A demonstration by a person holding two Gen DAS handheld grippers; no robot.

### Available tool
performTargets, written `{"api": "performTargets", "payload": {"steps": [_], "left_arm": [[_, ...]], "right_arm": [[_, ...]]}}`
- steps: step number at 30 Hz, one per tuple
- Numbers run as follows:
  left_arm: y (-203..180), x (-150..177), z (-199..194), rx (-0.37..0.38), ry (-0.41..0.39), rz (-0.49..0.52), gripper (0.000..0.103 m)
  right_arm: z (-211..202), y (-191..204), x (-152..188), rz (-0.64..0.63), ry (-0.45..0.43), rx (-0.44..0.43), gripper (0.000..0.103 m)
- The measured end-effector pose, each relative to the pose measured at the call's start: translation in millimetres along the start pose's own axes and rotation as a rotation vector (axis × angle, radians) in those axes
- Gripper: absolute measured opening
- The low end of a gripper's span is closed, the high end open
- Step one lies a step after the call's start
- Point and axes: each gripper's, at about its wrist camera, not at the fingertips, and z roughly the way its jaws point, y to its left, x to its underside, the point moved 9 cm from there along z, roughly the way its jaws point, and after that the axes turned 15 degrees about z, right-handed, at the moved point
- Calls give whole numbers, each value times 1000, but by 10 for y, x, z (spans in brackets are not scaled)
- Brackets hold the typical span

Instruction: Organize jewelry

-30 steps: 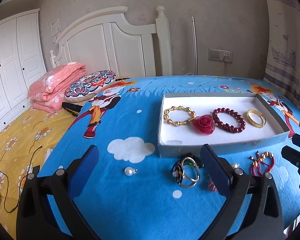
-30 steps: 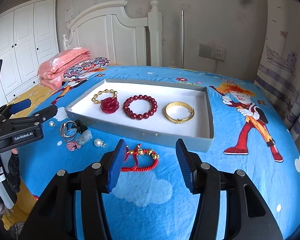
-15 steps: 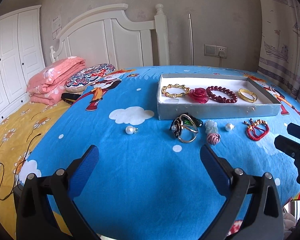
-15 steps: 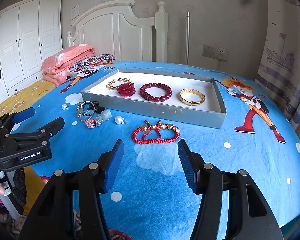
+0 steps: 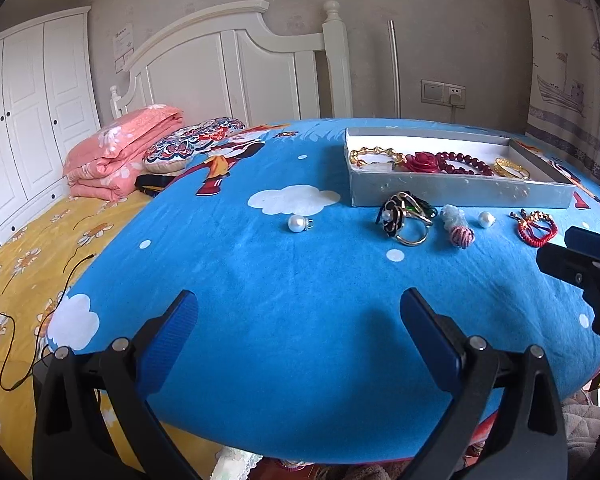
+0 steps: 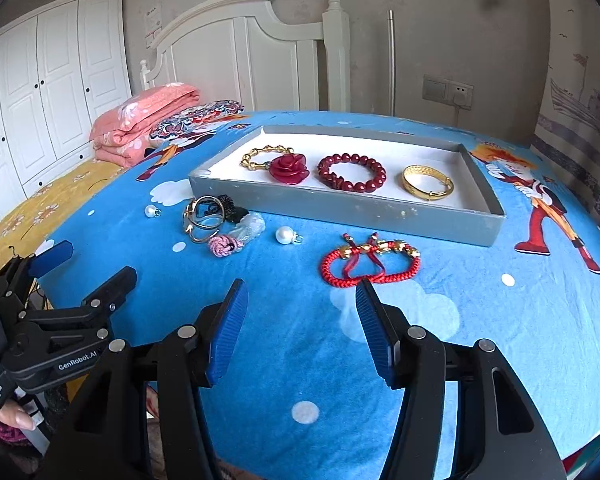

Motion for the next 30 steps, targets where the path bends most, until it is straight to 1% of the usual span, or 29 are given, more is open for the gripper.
{"api": "performTargets", "payload": {"steps": [8,10,12,13,18,20,24,30], "left_arm": [[253,-2,45,-32,14,-10,98],[320,-4,49,-46,12,-13,98],[371,5,39,-49,9,-21,98],[392,13,33,-49,6,-26,98],[436,66,7,-44,1,-33,98],[433,86,10,-39,2,-34,98],[396,111,28,-26,6,-36,98],[345,89,-6,-15,-4,-28,98]], "right_arm": [[223,413,14,-38,45,-9,53],[275,491,-6,-52,37,20,53],[347,535,-21,-45,48,33,53],[383,545,-33,-41,51,44,53],[518,501,-95,-17,58,111,39],[553,471,-105,-2,66,126,36],[606,480,-115,-8,86,147,36],[755,492,-229,-8,133,196,36]]}}
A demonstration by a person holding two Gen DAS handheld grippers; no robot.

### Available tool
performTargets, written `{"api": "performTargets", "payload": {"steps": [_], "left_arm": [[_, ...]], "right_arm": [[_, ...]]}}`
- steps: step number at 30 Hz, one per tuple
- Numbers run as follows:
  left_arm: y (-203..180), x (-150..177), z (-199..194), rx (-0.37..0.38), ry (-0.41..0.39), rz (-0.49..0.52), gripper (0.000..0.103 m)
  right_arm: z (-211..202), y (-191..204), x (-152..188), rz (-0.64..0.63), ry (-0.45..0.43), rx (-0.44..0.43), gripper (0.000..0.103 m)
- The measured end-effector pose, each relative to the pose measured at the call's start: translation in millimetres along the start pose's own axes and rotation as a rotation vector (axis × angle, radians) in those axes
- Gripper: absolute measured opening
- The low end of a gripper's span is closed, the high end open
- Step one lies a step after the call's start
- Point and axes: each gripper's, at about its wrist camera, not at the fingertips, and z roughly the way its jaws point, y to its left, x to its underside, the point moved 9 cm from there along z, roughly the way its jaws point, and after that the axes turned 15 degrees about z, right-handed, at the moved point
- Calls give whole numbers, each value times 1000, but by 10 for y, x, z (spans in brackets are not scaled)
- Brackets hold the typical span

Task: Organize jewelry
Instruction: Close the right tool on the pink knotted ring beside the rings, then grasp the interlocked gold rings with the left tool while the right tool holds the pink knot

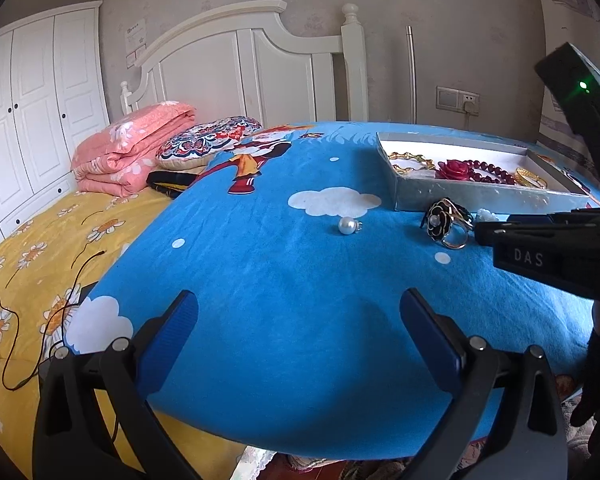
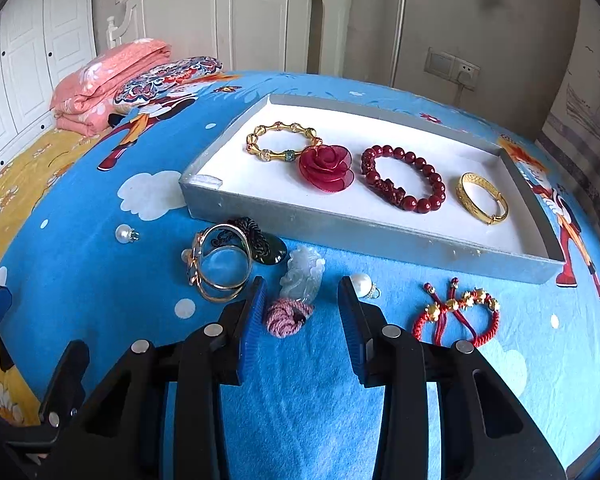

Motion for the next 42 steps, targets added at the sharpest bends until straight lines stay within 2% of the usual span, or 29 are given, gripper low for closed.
{"api": "performTargets", "payload": {"steps": [1,3,4,10,17,24,28,32,37,38,39,40,41,42], "left_arm": [[-6,-11,-6,4,-1,1,98],[-19,-40,-12,13,-1,1,98],[-28,-58,-9,18,-1,0,98],[-136,-175,74,78,29,-20,98],[-440,-454,200,124,49,6,98],[-701,-691,362,116,89,38,98],[-788,-731,485,92,130,49,95],[-879,-693,640,91,203,73,79],[-902,-706,710,91,232,82,75],[-913,-710,708,97,226,88,68],[-942,-721,696,108,213,99,53],[-986,-733,682,119,198,115,43],[-1008,-735,672,107,192,130,38],[-1016,-733,661,97,186,136,38]], "right_arm": [[17,-6,-17,8,8,0,36],[23,-7,-14,7,15,-17,22],[10,-6,4,-2,13,-24,20],[-135,-125,128,-29,-3,-81,20],[-377,-316,246,-50,-56,-141,20],[-668,-534,233,-87,-168,-150,20],[-720,-709,228,-48,-178,-167,20],[-742,-845,206,-3,-181,-189,20],[-763,-873,210,10,-186,-217,20],[-764,-872,219,11,-185,-220,20],[-765,-872,225,12,-185,-222,20],[-769,-872,230,13,-186,-222,20],[-775,-877,231,14,-188,-223,20],[-780,-881,226,15,-190,-222,20]]}}
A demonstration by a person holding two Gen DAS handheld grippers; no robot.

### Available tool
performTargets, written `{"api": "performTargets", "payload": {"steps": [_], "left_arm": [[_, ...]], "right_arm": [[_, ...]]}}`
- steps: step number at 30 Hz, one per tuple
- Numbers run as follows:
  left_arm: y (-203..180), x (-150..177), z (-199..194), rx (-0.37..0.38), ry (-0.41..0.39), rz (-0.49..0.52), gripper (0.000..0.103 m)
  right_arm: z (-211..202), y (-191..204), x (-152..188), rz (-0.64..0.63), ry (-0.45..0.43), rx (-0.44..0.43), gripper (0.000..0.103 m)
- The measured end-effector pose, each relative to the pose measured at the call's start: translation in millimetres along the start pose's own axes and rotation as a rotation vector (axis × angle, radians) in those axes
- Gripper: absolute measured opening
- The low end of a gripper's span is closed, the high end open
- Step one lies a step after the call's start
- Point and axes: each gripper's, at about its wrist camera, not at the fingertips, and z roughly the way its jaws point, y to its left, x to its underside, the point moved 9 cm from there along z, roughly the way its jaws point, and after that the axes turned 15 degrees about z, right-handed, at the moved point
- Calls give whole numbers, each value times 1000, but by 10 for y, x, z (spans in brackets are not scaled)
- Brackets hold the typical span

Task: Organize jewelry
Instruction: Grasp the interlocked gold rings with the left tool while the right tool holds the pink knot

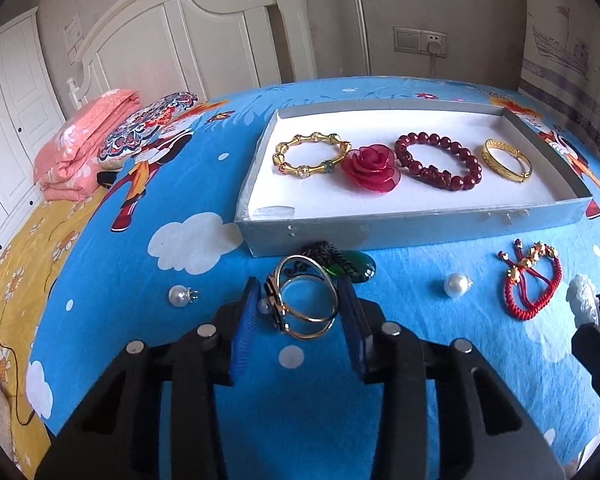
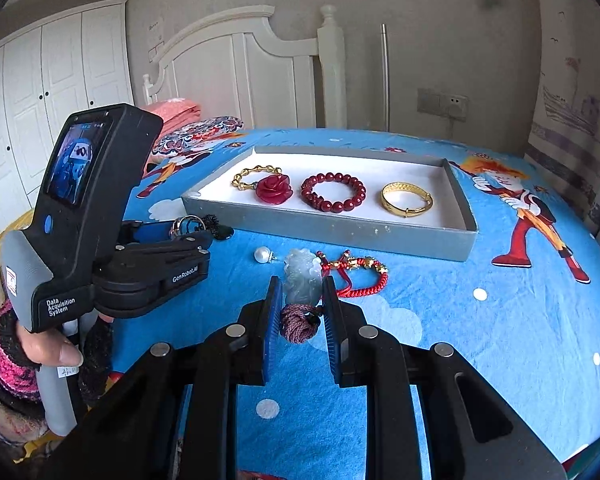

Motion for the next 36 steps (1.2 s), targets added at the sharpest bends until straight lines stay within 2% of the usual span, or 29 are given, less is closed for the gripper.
{"api": "performTargets", "payload": {"steps": [9,19,36], "left_arm": [[-89,178,-292,71,-100,-53,38],[-260,197,-670,63,-210,-58,38],[-335,250,-654,68,-201,-51,38]], "right_arm": [[-15,-22,73,-8,3,18,20],[-28,-76,62,9,-7,42,20],[2,-147,47,32,-7,61,20]]}}
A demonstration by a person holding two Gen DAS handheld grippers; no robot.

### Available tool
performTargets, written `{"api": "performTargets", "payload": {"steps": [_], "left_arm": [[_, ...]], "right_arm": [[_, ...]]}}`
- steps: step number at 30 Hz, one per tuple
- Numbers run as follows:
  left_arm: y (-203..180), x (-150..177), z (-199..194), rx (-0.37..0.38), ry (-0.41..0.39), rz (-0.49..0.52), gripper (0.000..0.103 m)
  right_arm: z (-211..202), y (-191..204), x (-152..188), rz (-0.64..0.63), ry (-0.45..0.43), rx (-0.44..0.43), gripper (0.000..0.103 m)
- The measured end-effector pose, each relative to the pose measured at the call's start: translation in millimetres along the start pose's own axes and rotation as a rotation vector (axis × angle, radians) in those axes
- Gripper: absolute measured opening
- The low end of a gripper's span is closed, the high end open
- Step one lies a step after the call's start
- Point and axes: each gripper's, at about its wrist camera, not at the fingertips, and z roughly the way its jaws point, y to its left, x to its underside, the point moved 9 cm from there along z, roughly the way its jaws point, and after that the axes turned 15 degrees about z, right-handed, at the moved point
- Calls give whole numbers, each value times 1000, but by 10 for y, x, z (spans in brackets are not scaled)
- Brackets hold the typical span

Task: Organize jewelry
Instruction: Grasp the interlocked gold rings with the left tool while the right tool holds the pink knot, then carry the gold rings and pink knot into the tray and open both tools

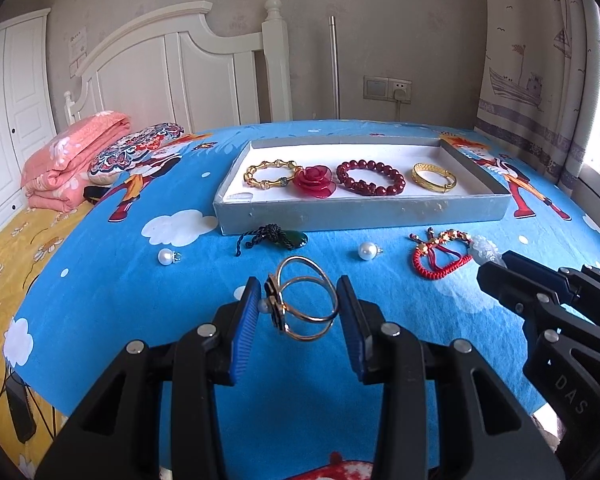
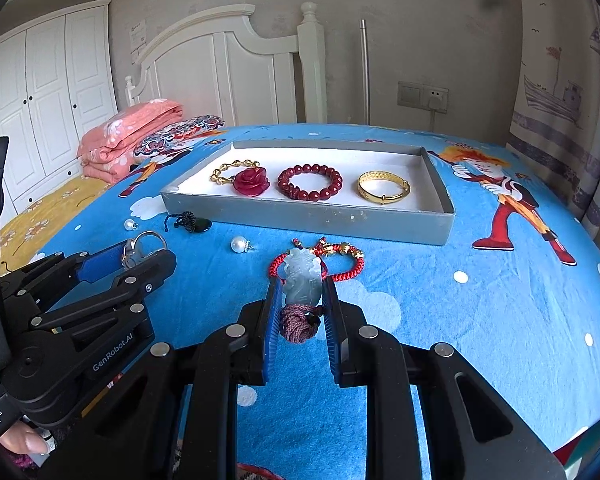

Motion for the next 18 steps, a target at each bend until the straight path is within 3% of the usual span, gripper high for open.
{"api": "performTargets", "payload": {"steps": [18], "left_arm": [[-11,-419,215,11,-6,15,38]], "right_arm": [[185,-149,-423,13,-32,63,20]]}}
